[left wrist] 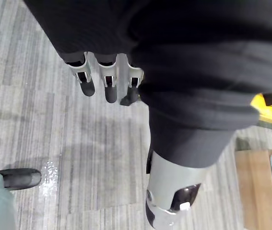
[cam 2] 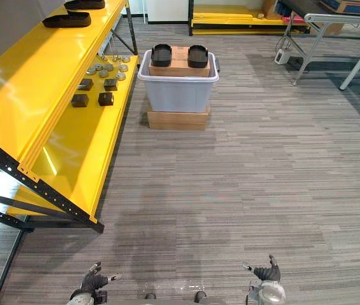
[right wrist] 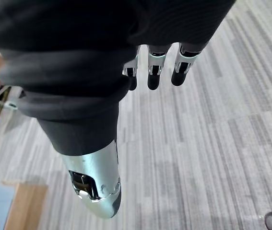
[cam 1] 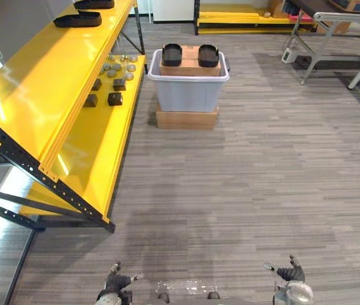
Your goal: Walk over and take plastic housings, then place them on the shelf
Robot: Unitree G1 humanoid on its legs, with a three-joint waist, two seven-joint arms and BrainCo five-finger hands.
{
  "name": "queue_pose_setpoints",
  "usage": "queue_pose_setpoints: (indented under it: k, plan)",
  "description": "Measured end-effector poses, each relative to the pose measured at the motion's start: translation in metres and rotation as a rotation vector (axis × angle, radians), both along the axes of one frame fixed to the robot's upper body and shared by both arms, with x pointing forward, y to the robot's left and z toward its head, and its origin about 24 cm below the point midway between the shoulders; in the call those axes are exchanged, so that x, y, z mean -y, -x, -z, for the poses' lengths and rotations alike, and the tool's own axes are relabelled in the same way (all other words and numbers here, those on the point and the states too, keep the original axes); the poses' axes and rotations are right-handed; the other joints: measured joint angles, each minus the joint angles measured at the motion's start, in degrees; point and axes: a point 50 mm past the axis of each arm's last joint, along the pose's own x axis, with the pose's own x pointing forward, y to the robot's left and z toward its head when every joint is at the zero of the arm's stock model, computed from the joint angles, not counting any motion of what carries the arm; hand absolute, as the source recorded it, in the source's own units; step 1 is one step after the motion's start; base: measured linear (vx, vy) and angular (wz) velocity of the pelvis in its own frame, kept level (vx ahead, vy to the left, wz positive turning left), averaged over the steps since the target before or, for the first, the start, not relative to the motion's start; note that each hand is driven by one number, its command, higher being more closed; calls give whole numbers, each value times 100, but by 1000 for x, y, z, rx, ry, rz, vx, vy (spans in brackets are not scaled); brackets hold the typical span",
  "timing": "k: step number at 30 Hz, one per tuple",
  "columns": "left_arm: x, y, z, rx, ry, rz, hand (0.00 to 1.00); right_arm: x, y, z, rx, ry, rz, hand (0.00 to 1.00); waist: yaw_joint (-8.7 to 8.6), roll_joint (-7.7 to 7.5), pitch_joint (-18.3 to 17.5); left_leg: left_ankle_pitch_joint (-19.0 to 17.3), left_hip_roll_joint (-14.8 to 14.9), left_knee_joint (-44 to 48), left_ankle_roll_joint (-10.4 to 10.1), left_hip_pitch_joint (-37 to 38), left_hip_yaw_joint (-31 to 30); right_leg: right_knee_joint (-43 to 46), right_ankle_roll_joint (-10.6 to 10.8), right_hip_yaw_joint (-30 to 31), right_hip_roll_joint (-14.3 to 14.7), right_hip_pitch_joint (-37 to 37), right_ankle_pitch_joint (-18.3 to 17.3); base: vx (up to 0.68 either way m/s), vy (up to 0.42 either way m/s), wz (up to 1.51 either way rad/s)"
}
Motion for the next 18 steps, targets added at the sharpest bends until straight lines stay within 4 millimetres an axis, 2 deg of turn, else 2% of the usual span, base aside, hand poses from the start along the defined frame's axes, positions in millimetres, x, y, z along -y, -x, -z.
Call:
queue_pose_setpoints:
  k: [7,18]
  plan:
    - [6,-10,-7,53,5,29,0,-11,-11,-7,44,22,-101,0,-8,26,-8,-2,0,-34,2,-6,-3,-5,0,-7,-5,-25,0,-87,-6,0]
    - [10,-10,-9,73,9,49,0,-10,0,-3,19,20,-88,0,-13,42,-24,4,3,-84,6,-64,23,-208,9,-11,9,-59,147,-40,-1,-2]
